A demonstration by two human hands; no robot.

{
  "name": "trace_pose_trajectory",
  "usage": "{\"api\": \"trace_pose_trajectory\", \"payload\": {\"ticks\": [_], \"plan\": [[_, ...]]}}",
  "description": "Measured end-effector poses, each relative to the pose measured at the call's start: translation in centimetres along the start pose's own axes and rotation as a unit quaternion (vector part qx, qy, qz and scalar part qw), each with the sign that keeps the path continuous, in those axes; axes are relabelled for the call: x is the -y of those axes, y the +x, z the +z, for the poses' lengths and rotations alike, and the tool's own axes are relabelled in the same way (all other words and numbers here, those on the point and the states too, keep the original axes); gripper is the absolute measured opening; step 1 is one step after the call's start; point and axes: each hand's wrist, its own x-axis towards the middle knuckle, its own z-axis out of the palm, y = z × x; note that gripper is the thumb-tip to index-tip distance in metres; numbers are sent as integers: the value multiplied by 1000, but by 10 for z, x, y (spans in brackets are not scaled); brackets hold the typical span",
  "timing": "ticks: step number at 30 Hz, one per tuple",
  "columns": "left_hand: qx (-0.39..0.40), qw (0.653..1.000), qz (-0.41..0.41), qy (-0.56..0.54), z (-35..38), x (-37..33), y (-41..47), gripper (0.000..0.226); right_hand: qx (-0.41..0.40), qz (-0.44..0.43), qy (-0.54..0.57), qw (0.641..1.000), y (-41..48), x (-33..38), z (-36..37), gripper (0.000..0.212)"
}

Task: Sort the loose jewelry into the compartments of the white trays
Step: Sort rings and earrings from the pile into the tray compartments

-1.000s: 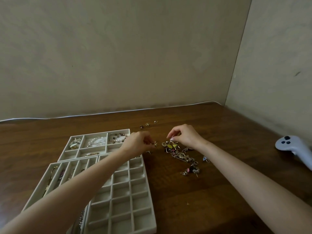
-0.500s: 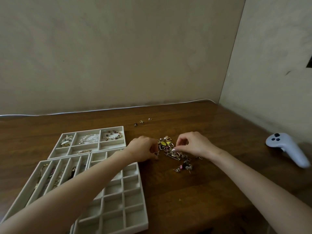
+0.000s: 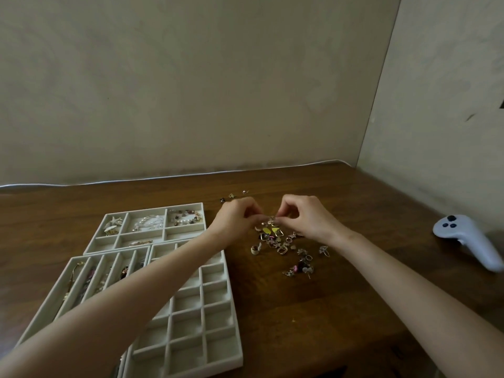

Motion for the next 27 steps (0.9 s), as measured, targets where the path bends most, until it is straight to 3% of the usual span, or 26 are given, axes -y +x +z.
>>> {"api": "trace_pose_trajectory", "payload": {"ticks": [5, 12, 16, 27], "plan": [[-29, 995, -54, -75, -29, 11, -5, 3, -33, -34, 81, 996, 9, 14, 15, 5], [-65, 990, -93, -79, -91, 57, -27, 12, -37, -18, 154, 987, 43, 43, 50, 8], [-93, 987, -129, 13, -107, 84, -38, 11, -37, -4, 151, 988, 57, 54, 66, 7], [-4, 967, -128, 220, -87, 102, -42, 6, -47, 8, 164, 985, 55, 45, 70, 9]]}}
